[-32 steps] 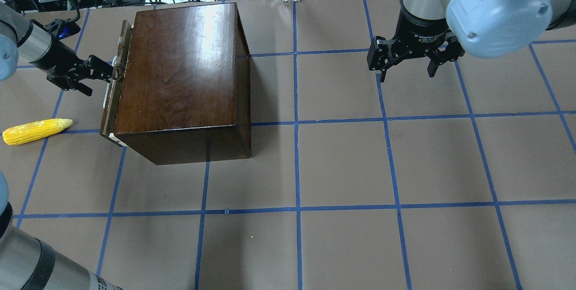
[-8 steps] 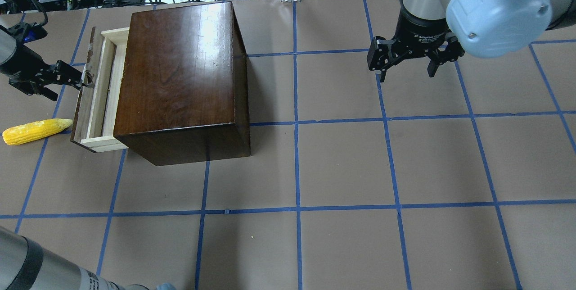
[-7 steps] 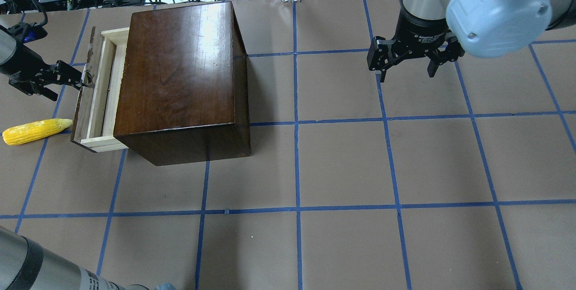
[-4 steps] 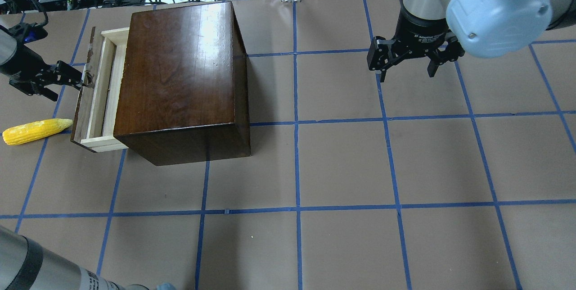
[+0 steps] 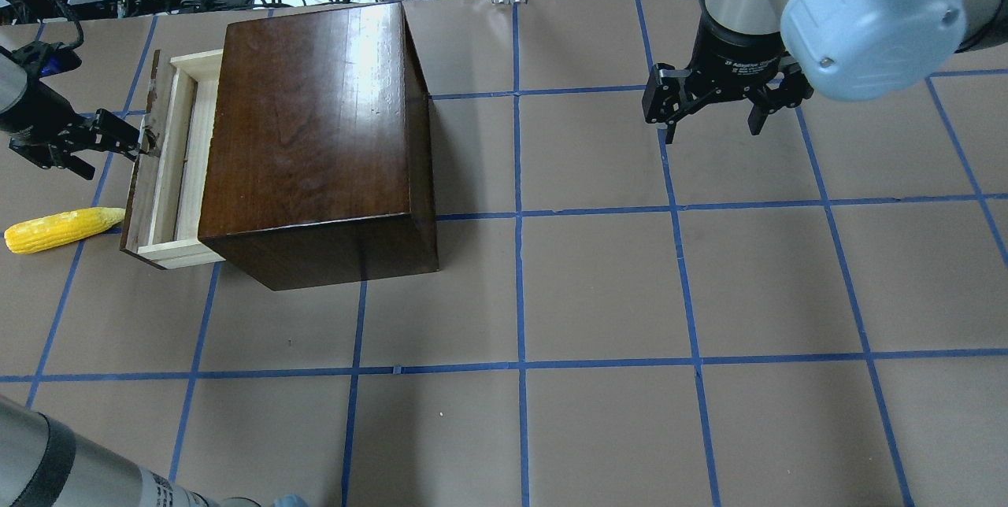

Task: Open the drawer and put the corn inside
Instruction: 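Pull the drawer handle away from the cabinet with the left gripper, then release the handle and move the left gripper over the yellow corn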

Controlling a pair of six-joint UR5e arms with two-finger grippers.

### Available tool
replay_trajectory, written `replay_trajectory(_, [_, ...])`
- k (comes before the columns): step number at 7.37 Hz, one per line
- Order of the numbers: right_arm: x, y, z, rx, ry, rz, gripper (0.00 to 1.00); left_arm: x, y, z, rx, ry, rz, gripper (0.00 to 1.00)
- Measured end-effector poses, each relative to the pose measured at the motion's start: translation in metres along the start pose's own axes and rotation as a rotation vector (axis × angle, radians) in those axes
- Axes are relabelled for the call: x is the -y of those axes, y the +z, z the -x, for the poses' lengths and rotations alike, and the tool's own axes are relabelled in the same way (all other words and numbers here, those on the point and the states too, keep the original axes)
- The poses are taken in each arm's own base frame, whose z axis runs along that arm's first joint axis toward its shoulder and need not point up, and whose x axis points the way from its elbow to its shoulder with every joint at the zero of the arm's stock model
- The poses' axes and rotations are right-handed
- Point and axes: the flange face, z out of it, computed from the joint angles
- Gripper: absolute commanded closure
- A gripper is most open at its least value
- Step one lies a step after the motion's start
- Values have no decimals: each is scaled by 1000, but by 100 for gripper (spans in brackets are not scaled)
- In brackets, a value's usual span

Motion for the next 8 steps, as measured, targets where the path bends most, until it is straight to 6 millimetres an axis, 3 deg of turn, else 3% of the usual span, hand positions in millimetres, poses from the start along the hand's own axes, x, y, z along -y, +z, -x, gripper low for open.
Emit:
replay_trajectory(6, [0,0,0,0,0,0,0,4,-21,1,27,7,-18,0])
replay_trajectory(8, [0,0,0,0,0,0,0,0,-23,7,90,121,19,0])
